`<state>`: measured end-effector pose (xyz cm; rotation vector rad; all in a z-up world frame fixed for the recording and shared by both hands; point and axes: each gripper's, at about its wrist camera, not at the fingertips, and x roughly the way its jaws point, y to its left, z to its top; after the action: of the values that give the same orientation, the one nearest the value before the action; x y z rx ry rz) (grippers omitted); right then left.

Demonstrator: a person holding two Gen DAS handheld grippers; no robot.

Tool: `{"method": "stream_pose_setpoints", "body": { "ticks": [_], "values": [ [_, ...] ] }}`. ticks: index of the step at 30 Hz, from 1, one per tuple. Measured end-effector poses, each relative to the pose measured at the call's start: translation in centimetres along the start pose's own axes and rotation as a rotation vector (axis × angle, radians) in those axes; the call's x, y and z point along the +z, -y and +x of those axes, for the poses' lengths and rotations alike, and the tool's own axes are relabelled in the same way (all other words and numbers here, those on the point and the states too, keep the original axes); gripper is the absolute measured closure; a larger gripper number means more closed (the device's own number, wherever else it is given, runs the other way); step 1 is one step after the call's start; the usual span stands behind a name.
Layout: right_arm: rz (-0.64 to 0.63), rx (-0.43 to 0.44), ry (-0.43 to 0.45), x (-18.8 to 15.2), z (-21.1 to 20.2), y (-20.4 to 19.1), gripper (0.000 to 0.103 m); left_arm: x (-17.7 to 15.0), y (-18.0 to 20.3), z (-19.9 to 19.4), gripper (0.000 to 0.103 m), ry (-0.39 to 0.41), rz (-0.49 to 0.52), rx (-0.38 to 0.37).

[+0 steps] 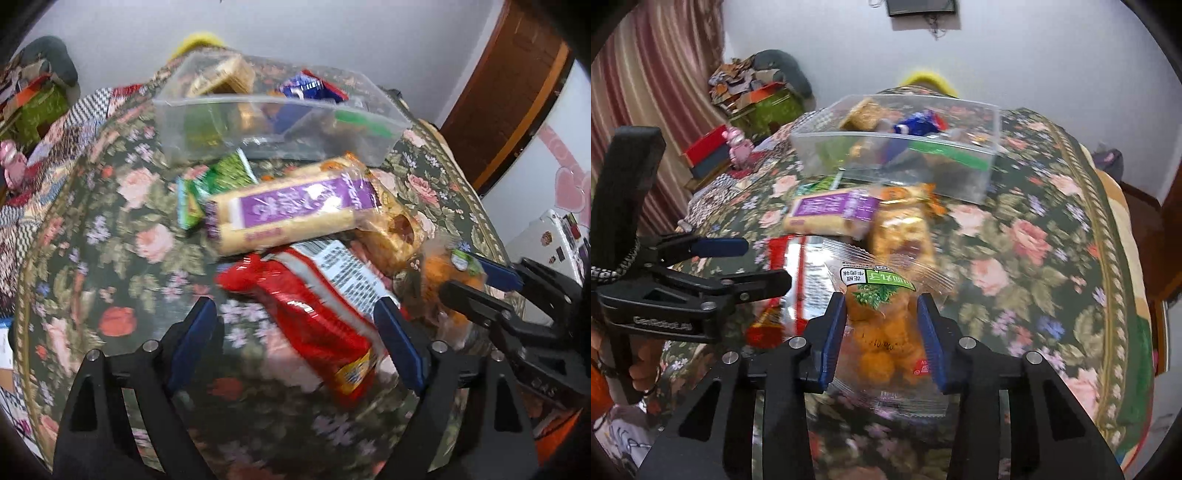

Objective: Organize snacks
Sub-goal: 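Grasp the orange fried-snack bag with the right gripper while the left grasps the red snack bag, then drop the red bag into the clear box with the left gripper while the right drops the orange bag in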

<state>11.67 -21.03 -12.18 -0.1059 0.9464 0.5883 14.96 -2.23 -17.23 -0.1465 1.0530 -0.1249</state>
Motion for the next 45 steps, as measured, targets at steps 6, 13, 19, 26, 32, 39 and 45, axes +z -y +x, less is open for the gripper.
{"method": "stream_pose_setpoints", "body": {
  "ticks": [6,13,19,26,32,39,45],
  "values": [
    [0.030,-0.036,0.005,-0.7,-0.7,1.7,0.066,0.8,1.4,3.4,0.013,-0.065,-0.043,0.036],
    [0.065,-0.036,-0.020,-1.2,0.0,2.3,0.058,1.3,3.0,5.0,0.003,-0.026,0.003,0.115],
    [0.066,-0.044,-0.044,-1.8,0.5,1.9,0.049,0.6,2.9,4.9,0.007,0.018,0.054,0.126],
    [0.099,-0.021,-0.033,-2.0,0.4,2.0,0.056,-0.7,1.2,3.0,0.031,0.042,0.082,0.088],
    [0.121,-0.009,-0.009,-1.5,-0.1,2.0,0.068,-1.5,0.8,1.0,0.034,0.066,0.084,0.052],
    [0.107,-0.009,0.031,-0.2,-1.3,1.5,0.068,-1.0,1.3,-2.7,0.034,0.149,0.119,0.030],
    [0.088,-0.019,0.088,2.0,-2.6,1.1,0.068,1.0,0.7,-5.2,0.034,0.216,0.096,0.005]
  ]
}}
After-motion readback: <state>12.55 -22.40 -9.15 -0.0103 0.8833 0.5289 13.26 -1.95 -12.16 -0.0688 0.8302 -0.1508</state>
